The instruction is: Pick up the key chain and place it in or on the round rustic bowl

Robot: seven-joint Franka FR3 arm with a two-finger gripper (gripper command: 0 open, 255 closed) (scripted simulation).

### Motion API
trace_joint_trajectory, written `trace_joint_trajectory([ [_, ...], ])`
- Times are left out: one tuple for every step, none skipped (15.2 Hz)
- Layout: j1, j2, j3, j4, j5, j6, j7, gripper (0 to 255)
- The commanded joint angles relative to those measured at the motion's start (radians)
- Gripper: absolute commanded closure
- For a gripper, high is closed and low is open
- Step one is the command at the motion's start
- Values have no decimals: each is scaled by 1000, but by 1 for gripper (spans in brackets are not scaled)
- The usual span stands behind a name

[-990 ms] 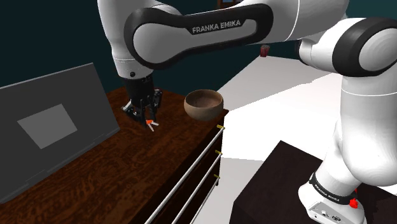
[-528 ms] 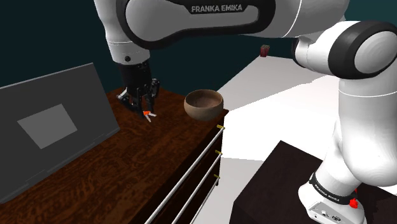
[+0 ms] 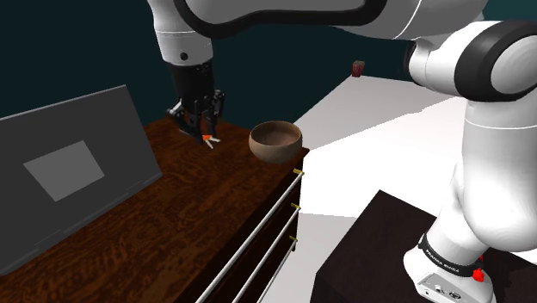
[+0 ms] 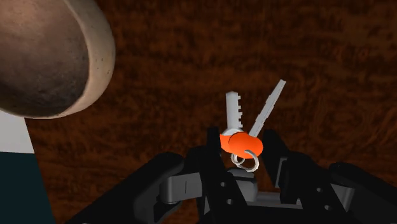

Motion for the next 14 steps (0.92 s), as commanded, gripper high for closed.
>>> trace_joint_trajectory([
  [-51, -73, -8, -98, 34, 33, -44, 255],
  [-74, -107, -14, -142, 50, 47, -68, 255],
  [-95, -140, -21, -182, 65, 59, -92, 255],
  [-115, -172, -29, -220, 80, 69, -117, 255],
  [-133, -202, -39, -255, 94, 78, -143, 255],
  [-150, -230, -49, -289, 107, 86, -168, 255],
  [-166, -257, -60, -320, 118, 94, -194, 255],
  [-181, -283, -71, -349, 129, 100, -220, 255],
  [-194, -308, -84, -377, 139, 105, -247, 255],
  [-208, -331, -96, -402, 149, 110, -273, 255],
  [-220, -353, -110, -427, 157, 114, -299, 255],
  [-232, -374, -123, -449, 164, 117, -325, 255],
  [-244, -394, -137, -470, 170, 120, -351, 255],
  [-255, -413, -151, -490, 175, 123, -377, 255],
])
